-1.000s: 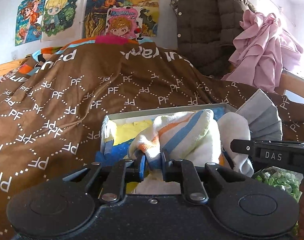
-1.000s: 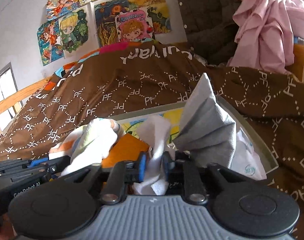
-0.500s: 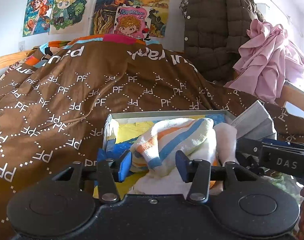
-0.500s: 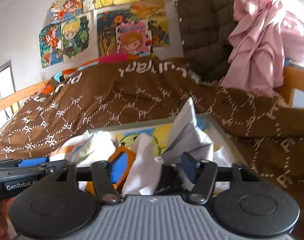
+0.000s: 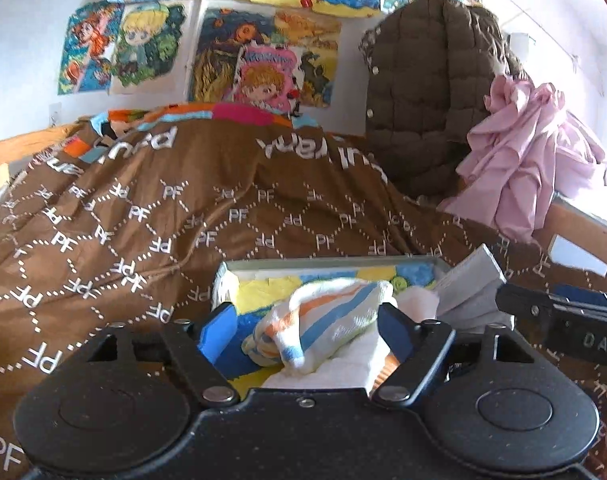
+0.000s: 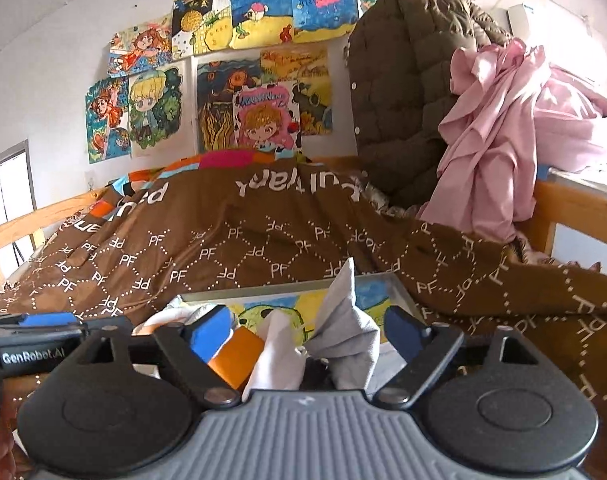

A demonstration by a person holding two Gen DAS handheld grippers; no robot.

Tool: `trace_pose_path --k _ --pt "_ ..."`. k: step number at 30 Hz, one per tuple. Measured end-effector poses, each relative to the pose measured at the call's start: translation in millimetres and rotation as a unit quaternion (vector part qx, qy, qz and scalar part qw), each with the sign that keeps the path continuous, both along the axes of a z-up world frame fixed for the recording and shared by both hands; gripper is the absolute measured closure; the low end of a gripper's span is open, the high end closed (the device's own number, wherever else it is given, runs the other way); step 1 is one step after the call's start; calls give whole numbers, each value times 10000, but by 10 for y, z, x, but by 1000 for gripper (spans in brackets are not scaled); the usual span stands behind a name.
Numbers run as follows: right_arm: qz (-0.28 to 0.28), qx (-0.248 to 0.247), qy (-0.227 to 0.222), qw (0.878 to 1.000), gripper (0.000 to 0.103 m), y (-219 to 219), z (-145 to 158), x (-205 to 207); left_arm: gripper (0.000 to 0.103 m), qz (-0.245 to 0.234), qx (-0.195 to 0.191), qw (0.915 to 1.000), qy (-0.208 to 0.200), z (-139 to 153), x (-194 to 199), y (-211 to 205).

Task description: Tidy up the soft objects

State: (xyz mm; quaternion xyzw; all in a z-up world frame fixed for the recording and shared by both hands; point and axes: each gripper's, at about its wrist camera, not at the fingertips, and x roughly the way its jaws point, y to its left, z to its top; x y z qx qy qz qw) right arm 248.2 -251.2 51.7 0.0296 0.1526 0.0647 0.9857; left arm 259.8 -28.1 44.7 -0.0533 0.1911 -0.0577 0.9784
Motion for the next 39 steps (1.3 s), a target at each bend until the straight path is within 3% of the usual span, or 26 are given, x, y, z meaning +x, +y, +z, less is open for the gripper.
trace_pose_path --k 8,25,34,39 --pt "-92 -19 -163 9998 2 -93 143 -271 1 105 -266 9989 -374 192 -275 18" --pt "-197 -157 -613 9978 0 -86 539 -814 1 117 86 9978 -648 481 -763 -54" --pt "-267 -140 -618 9976 0 -69 507 -1227 1 211 -12 9973 -698 499 -1156 61" --pt "-268 -129 -554 9980 0 -56 418 -1442 1 196 -157 9985 -492 427 -1375 99"
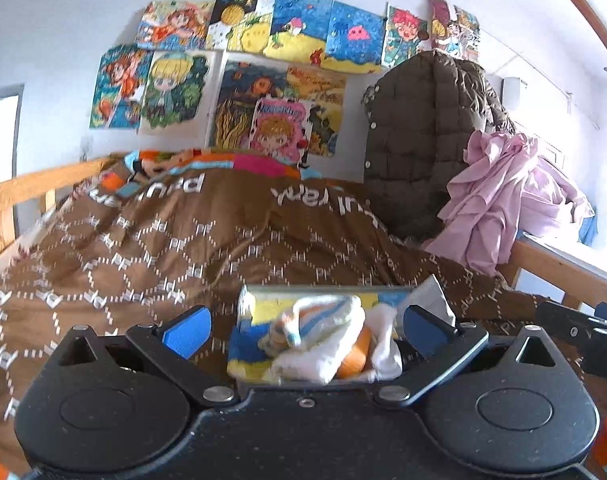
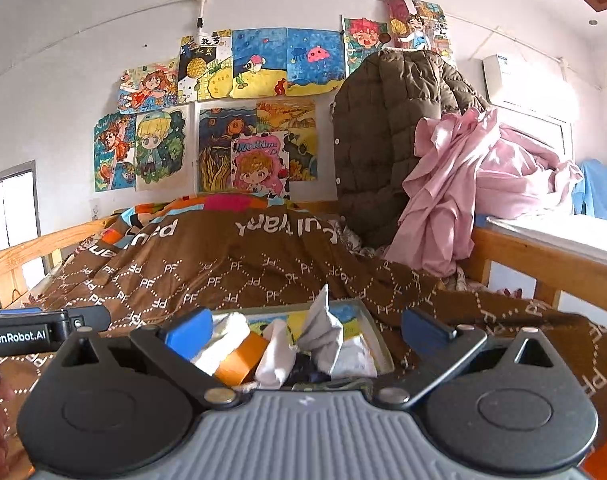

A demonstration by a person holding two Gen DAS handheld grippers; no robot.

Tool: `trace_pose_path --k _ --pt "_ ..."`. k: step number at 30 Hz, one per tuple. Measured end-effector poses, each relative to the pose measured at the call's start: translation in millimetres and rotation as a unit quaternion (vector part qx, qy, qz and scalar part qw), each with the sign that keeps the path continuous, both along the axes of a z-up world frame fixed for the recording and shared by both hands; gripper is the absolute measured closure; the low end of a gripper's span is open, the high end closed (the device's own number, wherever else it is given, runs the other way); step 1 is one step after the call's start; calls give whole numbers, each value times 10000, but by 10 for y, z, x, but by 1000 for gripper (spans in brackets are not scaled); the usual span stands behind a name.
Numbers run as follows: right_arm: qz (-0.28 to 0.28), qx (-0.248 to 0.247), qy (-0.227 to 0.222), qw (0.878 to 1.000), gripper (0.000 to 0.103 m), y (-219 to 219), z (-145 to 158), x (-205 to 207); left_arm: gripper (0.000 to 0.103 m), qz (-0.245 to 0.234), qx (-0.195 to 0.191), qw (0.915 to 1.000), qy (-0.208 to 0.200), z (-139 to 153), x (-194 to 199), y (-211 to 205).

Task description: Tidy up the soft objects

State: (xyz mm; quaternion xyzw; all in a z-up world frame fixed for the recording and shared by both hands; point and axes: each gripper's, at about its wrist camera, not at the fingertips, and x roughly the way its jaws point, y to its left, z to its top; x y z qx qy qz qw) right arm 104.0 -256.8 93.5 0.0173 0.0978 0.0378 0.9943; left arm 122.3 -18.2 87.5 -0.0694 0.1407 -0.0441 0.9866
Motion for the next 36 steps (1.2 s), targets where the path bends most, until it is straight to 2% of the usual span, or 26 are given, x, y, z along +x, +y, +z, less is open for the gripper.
trace_pose_path --k 7,15,26,36 --pt "-30 133 173 9998 0 43 -185 -298 1 26 28 9999 109 -152 -337 67" --pt "-66 57 250 9996 0 127 -307 -593 1 109 -22 9998 155 -247 -604 146" --pt "-99 100 326 9994 0 173 -351 -841 1 204 173 9995 164 -350 -907 217" --pt "-116 54 550 9984 0 263 -513 -1022 1 212 293 9990 248 -511 -1135 274"
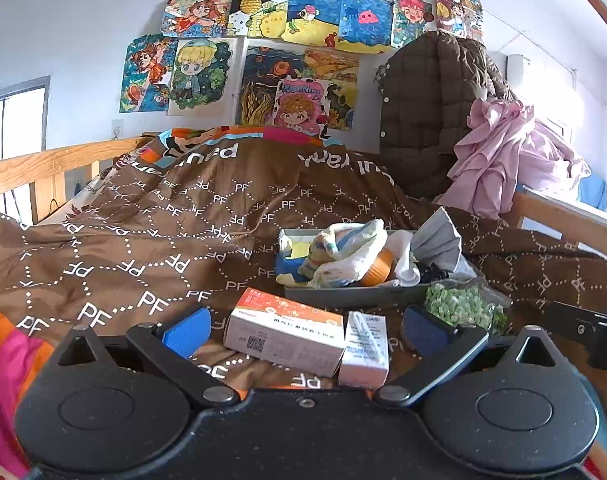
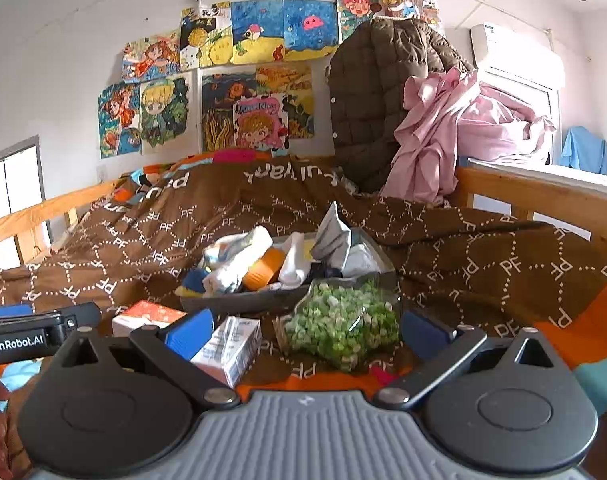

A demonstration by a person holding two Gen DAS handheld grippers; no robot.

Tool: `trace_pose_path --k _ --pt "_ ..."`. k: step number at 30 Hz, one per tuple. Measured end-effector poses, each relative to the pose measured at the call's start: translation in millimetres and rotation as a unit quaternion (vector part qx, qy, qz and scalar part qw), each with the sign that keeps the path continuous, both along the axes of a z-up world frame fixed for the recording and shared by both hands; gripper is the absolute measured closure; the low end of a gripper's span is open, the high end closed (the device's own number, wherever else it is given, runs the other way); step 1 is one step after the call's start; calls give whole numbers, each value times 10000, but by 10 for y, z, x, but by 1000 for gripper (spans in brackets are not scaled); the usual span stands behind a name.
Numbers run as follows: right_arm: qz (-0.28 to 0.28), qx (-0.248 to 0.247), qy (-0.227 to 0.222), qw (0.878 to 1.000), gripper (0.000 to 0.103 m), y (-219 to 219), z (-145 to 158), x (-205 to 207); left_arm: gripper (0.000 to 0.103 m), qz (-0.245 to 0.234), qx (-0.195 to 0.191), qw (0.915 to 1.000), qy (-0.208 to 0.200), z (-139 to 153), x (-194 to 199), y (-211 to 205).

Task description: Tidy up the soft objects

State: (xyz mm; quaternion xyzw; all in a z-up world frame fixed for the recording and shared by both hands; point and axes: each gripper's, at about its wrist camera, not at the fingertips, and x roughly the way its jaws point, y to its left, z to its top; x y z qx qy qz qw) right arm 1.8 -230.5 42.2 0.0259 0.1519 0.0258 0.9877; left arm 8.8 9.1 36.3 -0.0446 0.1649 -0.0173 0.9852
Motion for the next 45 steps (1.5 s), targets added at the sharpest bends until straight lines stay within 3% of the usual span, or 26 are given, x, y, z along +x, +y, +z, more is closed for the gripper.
trace_pose_path --k 45 --pt "219 44 633 9977 0 71 -485 124 1 50 198 9990 392 -416 -14 64"
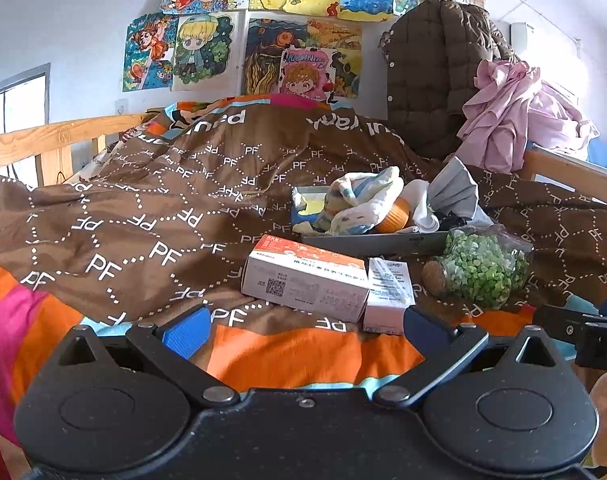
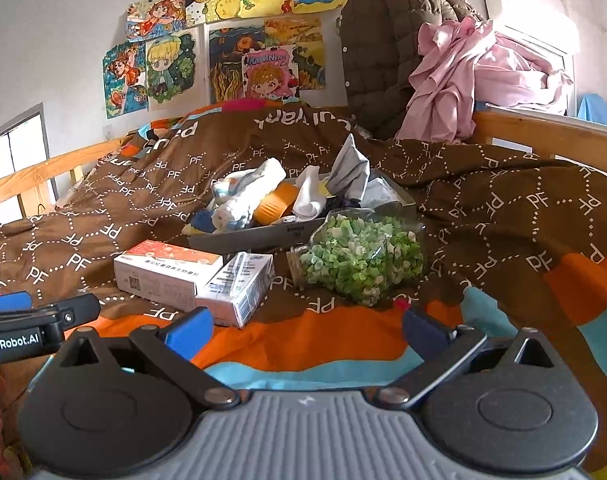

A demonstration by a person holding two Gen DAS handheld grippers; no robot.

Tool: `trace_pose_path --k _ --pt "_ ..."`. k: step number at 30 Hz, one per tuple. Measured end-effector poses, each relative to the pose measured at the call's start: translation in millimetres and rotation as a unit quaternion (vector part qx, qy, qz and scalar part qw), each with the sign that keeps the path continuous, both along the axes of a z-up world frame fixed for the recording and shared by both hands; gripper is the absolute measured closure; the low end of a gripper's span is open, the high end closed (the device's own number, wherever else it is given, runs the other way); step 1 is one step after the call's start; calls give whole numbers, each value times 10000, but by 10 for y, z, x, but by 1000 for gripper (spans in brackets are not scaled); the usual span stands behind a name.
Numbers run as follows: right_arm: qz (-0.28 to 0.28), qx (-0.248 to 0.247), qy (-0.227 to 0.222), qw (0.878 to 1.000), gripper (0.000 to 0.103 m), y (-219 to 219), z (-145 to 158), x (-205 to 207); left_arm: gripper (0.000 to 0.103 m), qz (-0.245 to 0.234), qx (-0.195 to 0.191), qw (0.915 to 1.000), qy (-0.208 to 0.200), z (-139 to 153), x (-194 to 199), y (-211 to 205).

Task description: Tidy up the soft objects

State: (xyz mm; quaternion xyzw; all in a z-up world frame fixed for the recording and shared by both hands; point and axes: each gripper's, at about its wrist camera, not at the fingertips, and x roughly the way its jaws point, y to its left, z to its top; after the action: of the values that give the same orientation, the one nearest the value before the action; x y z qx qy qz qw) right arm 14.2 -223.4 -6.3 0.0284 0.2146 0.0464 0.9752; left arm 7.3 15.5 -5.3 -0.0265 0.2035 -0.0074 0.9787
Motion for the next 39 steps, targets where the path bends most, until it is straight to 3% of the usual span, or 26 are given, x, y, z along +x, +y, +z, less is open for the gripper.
trace_pose_path --k 39 --pt "-18 3 24 10000 0 16 -45 35 1 -23 34 10000 -47 4 -14 -16"
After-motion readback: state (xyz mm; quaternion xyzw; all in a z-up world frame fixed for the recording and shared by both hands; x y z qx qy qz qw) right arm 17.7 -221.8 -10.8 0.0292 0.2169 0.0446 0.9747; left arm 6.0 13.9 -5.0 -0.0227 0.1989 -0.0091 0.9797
